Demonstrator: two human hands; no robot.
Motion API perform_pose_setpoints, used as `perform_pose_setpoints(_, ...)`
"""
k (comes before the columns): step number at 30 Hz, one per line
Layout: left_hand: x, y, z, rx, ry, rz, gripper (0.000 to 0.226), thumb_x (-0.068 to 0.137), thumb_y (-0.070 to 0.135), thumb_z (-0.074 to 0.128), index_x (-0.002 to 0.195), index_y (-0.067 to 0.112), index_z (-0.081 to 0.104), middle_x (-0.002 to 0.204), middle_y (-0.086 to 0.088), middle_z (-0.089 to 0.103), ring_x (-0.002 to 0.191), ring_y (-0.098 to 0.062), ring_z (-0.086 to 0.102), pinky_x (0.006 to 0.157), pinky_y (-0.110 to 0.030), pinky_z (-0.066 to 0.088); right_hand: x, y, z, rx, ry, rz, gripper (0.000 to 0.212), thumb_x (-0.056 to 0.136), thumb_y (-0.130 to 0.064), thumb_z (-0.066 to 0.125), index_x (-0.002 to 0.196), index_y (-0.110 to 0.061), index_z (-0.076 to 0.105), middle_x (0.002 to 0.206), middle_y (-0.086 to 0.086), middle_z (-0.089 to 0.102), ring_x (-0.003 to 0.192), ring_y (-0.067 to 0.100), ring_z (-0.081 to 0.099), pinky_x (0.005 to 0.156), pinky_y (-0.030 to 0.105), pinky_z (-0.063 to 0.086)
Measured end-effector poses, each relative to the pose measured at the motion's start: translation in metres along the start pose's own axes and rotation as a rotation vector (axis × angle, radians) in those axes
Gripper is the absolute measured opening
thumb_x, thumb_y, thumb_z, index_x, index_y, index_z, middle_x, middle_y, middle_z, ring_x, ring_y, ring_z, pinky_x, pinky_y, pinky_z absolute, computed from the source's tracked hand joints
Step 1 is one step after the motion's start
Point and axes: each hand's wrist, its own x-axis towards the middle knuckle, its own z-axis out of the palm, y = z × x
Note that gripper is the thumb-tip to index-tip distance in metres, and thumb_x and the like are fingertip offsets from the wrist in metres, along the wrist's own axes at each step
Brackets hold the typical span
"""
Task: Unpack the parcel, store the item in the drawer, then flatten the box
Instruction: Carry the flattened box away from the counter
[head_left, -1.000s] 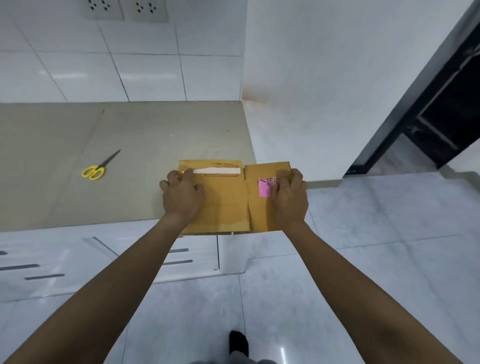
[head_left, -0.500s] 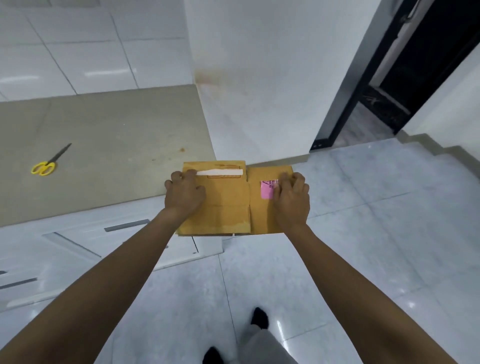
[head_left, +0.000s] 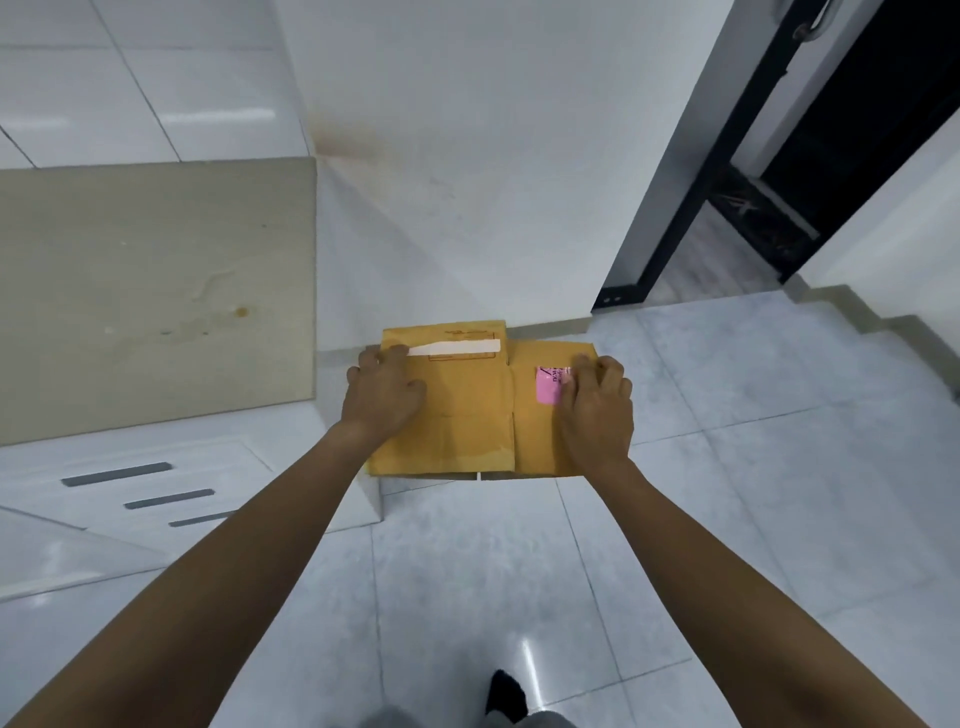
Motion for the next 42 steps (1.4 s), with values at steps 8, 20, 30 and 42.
perform_pose_setpoints(8, 0.056, 0.039, 0.04, 0.028, 0.033, 0.057, 0.082, 0.077, 0.056, 0.068, 0.142, 0.018, 0.034, 0.151, -0.016, 0.024, 0.134, -0.042, 0.027, 0.109, -0.05, 0.028, 0.075, 0.05, 0.018, 0.066, -0.047, -0.045, 0.036, 0.098, -0.029, 0.044, 0.127, -0.01, 0.052, 0.135, 0.019, 0.043, 0.11, 0.036, 0.047, 0.082, 0.046, 0.05)
perform_pose_setpoints(20, 0.202, 0.031, 0.098, 0.11, -0.017, -0.062, 0.079, 0.077, 0.048, 0.069, 0.139, 0.015, 0.033, 0.153, -0.015, 0.019, 0.131, -0.043, 0.03, 0.103, -0.051, 0.035, 0.207, 0.052, 0.117, 0.011, -0.234, -0.097, 0.035, 0.093, -0.02, 0.047, 0.125, -0.011, 0.054, 0.136, 0.019, 0.043, 0.11, 0.036, 0.046, 0.082, 0.042, 0.049)
perform_pose_setpoints(30, 0.343, -0.012, 0.161, 0.155, -0.126, -0.185, 0.08, 0.078, 0.047, 0.068, 0.142, 0.02, 0.03, 0.156, -0.017, 0.012, 0.136, -0.043, 0.025, 0.107, -0.052, 0.031, 0.303, 0.048, 0.253, -0.001, -0.361, -0.147, 0.044, 0.084, -0.021, 0.054, 0.126, -0.009, 0.051, 0.138, 0.018, 0.04, 0.106, 0.037, 0.045, 0.081, 0.042, 0.046)
perform_pose_setpoints(42, 0.521, -0.15, 0.407, 0.162, -0.051, -0.241, 0.08, 0.076, 0.047, 0.069, 0.142, 0.024, 0.028, 0.155, -0.014, 0.008, 0.129, -0.044, 0.029, 0.099, -0.05, 0.039, 0.364, 0.136, 0.581, 0.062, -0.424, -0.202, 0.056, 0.082, -0.023, 0.061, 0.134, -0.01, 0.046, 0.148, 0.02, 0.03, 0.116, 0.041, 0.039, 0.09, 0.044, 0.043)
